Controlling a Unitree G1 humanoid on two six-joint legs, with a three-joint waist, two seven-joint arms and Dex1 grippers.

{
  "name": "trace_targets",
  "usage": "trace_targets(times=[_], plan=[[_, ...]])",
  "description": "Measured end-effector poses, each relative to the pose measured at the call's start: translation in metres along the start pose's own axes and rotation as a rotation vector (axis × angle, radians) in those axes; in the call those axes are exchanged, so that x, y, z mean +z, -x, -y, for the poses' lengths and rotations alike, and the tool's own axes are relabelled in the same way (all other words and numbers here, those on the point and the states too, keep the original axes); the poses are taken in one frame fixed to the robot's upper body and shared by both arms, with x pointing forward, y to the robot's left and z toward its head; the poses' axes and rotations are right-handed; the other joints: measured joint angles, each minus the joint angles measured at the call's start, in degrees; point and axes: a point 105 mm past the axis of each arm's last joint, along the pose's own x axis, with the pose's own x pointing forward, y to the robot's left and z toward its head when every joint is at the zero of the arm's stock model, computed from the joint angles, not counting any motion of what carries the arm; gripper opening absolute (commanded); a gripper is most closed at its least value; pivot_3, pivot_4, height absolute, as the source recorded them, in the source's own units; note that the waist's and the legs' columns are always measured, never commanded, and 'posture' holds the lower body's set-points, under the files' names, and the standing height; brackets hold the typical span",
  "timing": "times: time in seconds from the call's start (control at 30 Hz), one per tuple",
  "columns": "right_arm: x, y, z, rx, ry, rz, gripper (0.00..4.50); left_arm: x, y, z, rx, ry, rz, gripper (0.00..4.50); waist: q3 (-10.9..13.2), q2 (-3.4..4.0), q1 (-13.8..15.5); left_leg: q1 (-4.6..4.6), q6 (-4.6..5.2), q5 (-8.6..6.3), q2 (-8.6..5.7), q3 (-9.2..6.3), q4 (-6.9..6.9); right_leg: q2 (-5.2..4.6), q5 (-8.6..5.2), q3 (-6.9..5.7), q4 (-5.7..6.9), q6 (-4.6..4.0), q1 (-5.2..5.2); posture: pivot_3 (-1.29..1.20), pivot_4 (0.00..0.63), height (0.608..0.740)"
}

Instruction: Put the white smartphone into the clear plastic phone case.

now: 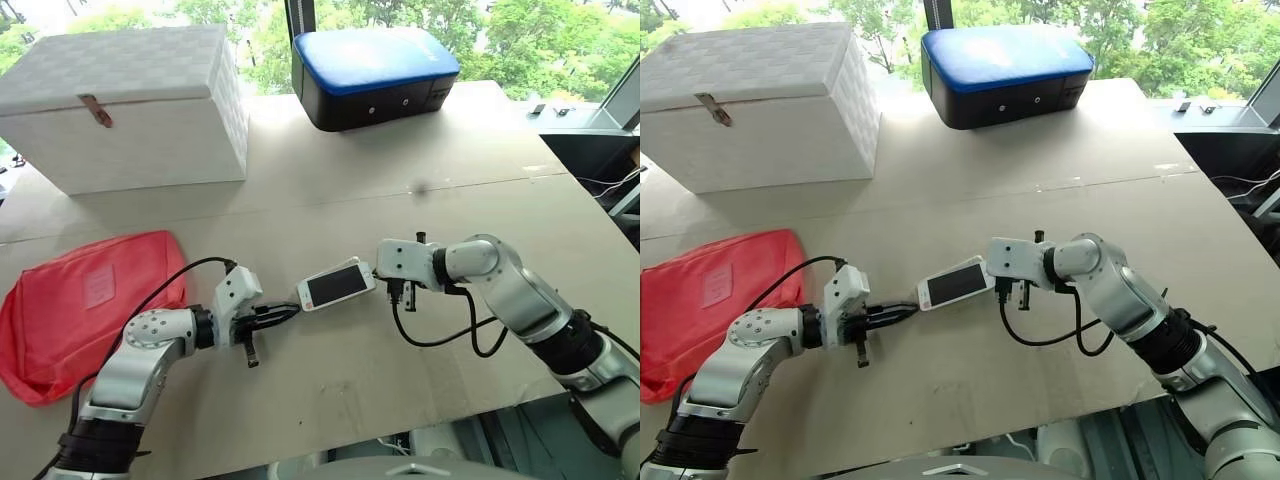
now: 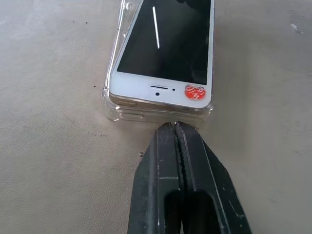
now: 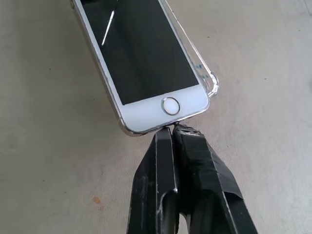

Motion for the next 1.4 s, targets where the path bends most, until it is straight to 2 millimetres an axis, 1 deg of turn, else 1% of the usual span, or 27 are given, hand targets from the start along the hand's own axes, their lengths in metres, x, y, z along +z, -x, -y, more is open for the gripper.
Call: trace_targets(times=[0.1, 0.27, 0.33, 0.43, 0.47, 0.57, 0.6, 0.67, 0.77, 0.93, 1.13, 1.17, 1.3, 1.4], plan=[[-0.002, 0.004, 0.006, -0.028, -0.016, 0.002, 0.00, 0.000, -0.001, 0.001, -0.004, 0.006, -0.004, 0.02, 0.0, 0.00, 0.0, -0.02, 0.00, 0.00, 0.00, 0.00, 0.00, 0.00, 0.00, 0.00, 0.00, 0.00, 0.00, 0.00, 0.150, 0.734], [-0.010, 0.023, 0.017, -0.072, -0.116, 0.040, 0.00, 0.001, -0.002, 0.000, 0.004, 0.009, -0.006, 0.02, 0.0, 0.00, 0.1, -0.03, 0.00, 0.00, 0.00, 0.01, 0.00, 0.00, 0.00, 0.00, 0.00, 0.00, 0.02, 0.00, 0.150, 0.734], [-0.012, 0.029, 0.012, -0.038, -0.162, 0.069, 0.00, 0.001, -0.002, 0.000, 0.003, 0.009, -0.005, 0.02, 0.0, 0.00, 0.1, -0.02, 0.00, 0.00, 0.00, 0.00, 0.00, 0.01, 0.00, 0.00, 0.00, 0.00, 0.02, 0.00, 0.150, 0.734], [-0.006, 0.035, -0.005, 0.069, -0.205, 0.129, 0.00, 0.001, -0.002, 0.000, 0.001, 0.007, -0.004, 0.02, 0.0, 0.00, 0.1, -0.03, 0.00, 0.00, 0.01, -0.01, -0.01, 0.01, 0.00, 0.01, 0.00, 0.00, 0.02, 0.00, 0.150, 0.734], [-0.005, 0.035, -0.012, 0.108, -0.203, 0.137, 0.00, 0.001, -0.001, 0.000, 0.001, 0.006, -0.003, 0.02, 0.0, -0.01, 0.1, -0.02, 0.01, 0.00, 0.01, -0.01, -0.01, 0.01, 0.00, 0.01, 0.00, 0.00, 0.02, 0.00, 0.150, 0.734], [-0.003, 0.028, -0.020, 0.151, -0.191, 0.140, 0.00, 0.000, -0.001, 0.000, -0.005, 0.002, 0.000, 0.02, 0.0, -0.01, -0.1, 0.00, 0.01, 0.00, 0.01, 0.00, 0.00, 0.01, 0.00, 0.02, 0.01, 0.00, 0.01, 0.00, 0.150, 0.734], [-0.003, 0.020, -0.025, 0.167, -0.179, 0.137, 0.00, 0.000, -0.001, -0.001, -0.005, -0.001, 0.002, 0.02, 0.0, -0.03, -0.1, 0.02, 0.00, 0.00, 0.02, -0.01, 0.00, 0.04, 0.00, 0.02, 0.03, 0.00, 0.01, 0.00, 0.150, 0.734], [-0.007, 0.014, -0.027, 0.174, -0.162, 0.117, 0.00, -0.001, 0.000, -0.001, -0.005, -0.004, 0.004, 0.02, 0.0, -0.03, 0.0, 0.02, 0.00, 0.00, 0.02, -0.01, 0.00, 0.04, 0.00, 0.03, 0.03, 0.00, 0.01, 0.00, 0.150, 0.734], [-0.016, 0.002, -0.026, 0.158, -0.139, 0.080, 0.00, -0.004, 0.002, -0.002, -0.009, -0.014, 0.014, 0.02, 0.0, -0.04, 0.0, 0.02, 0.00, 0.00, 0.01, 0.01, 0.01, 0.04, 0.00, 0.04, 0.03, 0.00, 0.00, 0.00, 0.150, 0.734], [-0.013, -0.006, -0.017, 0.118, -0.130, 0.100, 0.00, -0.008, 0.006, -0.002, -0.008, -0.038, 0.032, 0.02, 0.0, -0.05, -0.2, 0.03, -0.01, 0.01, 0.05, 0.02, 0.01, 0.06, 0.00, 0.05, 0.05, -0.01, 0.01, 0.00, 0.150, 0.734], [-0.010, -0.005, -0.013, 0.114, -0.138, 0.112, 0.00, -0.012, 0.009, -0.001, 0.003, -0.054, 0.051, 0.02, 0.0, -0.04, -0.2, 0.05, -0.01, 0.01, 0.05, 0.02, 0.01, 0.06, 0.00, 0.05, 0.04, -0.01, 0.00, 0.00, 0.150, 0.734], [-0.010, -0.003, -0.014, 0.129, -0.143, 0.113, 0.00, -0.012, 0.009, -0.002, 0.003, -0.056, 0.053, 0.02, 0.0, -0.04, -0.1, 0.05, -0.01, 0.01, 0.05, 0.02, 0.01, 0.05, 0.00, 0.05, 0.05, -0.01, 0.00, 0.00, 0.150, 0.734], [-0.003, 0.014, -0.031, 0.253, -0.142, 0.158, 0.00, -0.014, 0.009, -0.003, -0.001, -0.059, 0.058, 0.02, 0.0, -0.03, -0.1, 0.06, 0.00, 0.00, 0.06, 0.00, 0.00, 0.04, 0.00, 0.04, 0.04, -0.01, 0.01, 0.00, 0.150, 0.734], [0.002, 0.017, -0.033, 0.273, -0.140, 0.181, 0.00, -0.014, 0.008, -0.004, -0.002, -0.065, 0.062, 0.02, -0.1, -0.02, -0.1, 0.15, 0.02, -0.01, 0.06, 0.00, 0.00, 0.04, 0.00, 0.04, 0.06, -0.02, 0.04, 0.00, 0.150, 0.734]])
